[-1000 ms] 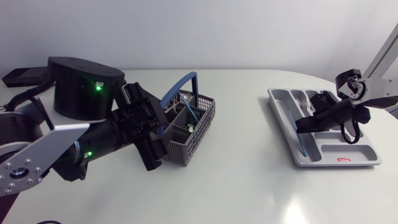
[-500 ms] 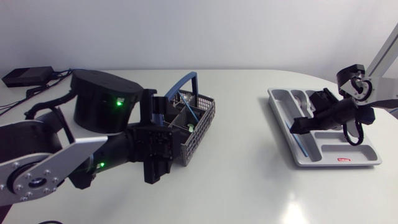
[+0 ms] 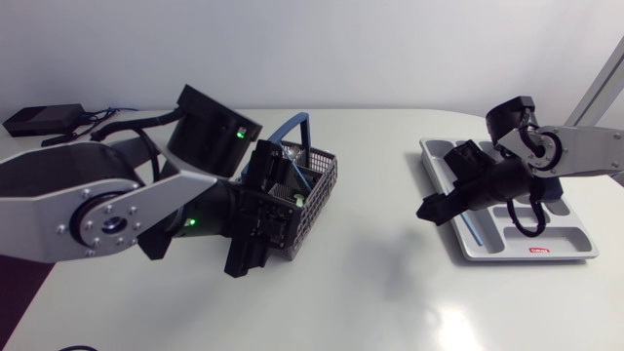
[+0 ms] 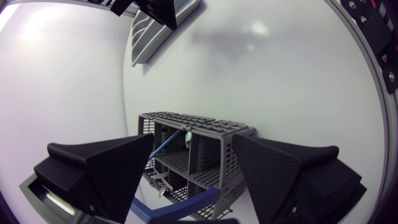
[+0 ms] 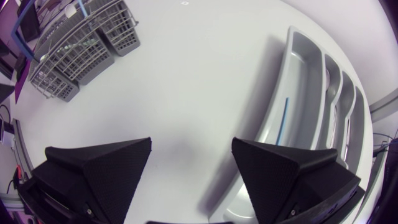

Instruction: Unload the cutlery basket into the drawer organizer.

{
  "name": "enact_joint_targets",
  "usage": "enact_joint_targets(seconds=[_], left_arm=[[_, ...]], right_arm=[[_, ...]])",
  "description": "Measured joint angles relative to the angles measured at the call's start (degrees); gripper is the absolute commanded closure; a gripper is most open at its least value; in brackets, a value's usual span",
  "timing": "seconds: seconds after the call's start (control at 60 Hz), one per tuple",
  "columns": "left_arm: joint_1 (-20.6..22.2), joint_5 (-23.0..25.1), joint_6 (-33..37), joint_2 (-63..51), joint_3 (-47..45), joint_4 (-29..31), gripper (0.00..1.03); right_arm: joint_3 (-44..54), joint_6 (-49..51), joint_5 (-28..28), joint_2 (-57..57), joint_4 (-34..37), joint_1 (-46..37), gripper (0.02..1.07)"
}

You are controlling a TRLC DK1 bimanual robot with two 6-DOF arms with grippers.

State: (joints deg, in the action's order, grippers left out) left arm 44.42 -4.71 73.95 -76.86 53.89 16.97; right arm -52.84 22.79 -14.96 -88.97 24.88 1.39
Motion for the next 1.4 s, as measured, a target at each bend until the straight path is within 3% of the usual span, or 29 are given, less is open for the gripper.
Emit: enact_joint_targets(seconds=[0.333, 0.367, 0.45, 0.85, 1.4], left_arm=[[-1.6, 0.0, 5.8, -8.0, 10.4, 7.8, 0.27], [-1.6, 0.0, 5.9, -9.0, 11.5, 8.5, 0.27], [-1.6, 0.0, 6.3, -10.9, 13.5, 10.0, 0.40], [-1.6, -2.4, 7.8, -21.4, 23.0, 15.9, 0.54], [-2.5, -5.7, 11.0, -24.5, 27.2, 21.0, 0.60]], right_arm=[[6.4, 2.4, 0.0, 5.9, -2.8, 8.4, 0.12], [6.7, 2.7, 0.0, 6.1, -3.3, 8.7, 0.12], [7.2, 3.3, 0.0, 6.1, -4.3, 8.8, 0.12], [9.2, 7.1, 0.0, 5.6, -8.7, 8.3, 0.12], [11.7, 9.0, -0.3, 3.9, -11.4, 6.4, 0.12]])
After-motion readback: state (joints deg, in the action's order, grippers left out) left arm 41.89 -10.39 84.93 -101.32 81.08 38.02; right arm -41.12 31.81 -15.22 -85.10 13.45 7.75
